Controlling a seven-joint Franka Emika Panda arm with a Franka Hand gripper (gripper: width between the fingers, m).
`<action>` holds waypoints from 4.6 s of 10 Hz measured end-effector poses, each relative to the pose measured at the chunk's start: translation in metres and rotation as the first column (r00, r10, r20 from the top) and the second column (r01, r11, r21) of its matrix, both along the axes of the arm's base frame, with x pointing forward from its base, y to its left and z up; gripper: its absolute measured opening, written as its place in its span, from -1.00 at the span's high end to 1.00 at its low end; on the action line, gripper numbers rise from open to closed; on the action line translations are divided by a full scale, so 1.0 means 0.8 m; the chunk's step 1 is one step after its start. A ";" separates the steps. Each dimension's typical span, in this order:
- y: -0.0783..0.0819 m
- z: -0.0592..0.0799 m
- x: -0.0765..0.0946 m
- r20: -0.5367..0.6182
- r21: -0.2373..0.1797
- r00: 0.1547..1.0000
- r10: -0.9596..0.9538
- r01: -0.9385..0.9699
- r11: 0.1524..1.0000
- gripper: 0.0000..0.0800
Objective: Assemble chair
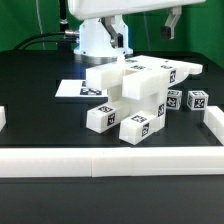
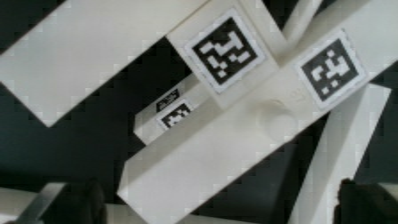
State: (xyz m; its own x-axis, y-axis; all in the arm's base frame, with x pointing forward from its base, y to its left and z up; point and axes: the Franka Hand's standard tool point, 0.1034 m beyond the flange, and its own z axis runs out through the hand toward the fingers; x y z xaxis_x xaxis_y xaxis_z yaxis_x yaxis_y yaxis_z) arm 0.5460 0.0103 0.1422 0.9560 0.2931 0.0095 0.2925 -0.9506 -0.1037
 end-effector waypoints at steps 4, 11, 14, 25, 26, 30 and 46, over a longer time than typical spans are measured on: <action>-0.007 -0.010 -0.027 0.037 -0.009 0.945 0.325 -0.325 0.946 -0.62; -0.044 -0.041 -0.105 0.018 0.020 0.929 0.370 -0.370 0.929 -0.62; -0.057 -0.082 -0.164 0.015 -0.006 0.939 0.343 -0.343 0.939 -0.62; -0.015 -0.105 -0.137 0.008 -0.029 0.964 0.266 -0.266 0.964 -0.62; -0.010 -0.106 -0.122 0.010 -0.029 0.965 0.261 -0.260 0.965 -0.62; -0.009 -0.105 -0.065 0.035 -0.042 0.979 0.199 -0.197 0.979 -0.62; 0.021 -0.105 -0.017 0.022 -0.033 0.998 -0.051 0.051 0.998 -0.62</action>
Offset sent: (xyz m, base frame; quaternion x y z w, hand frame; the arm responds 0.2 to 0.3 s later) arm -0.0483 -0.0041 -0.0120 -0.0059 0.0194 -0.1817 0.9831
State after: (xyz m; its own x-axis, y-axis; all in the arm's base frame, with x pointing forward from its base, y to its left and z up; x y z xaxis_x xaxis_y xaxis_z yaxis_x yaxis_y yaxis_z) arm 0.5321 0.0268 0.0579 0.9694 0.2445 0.0205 0.2453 -0.9672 -0.0661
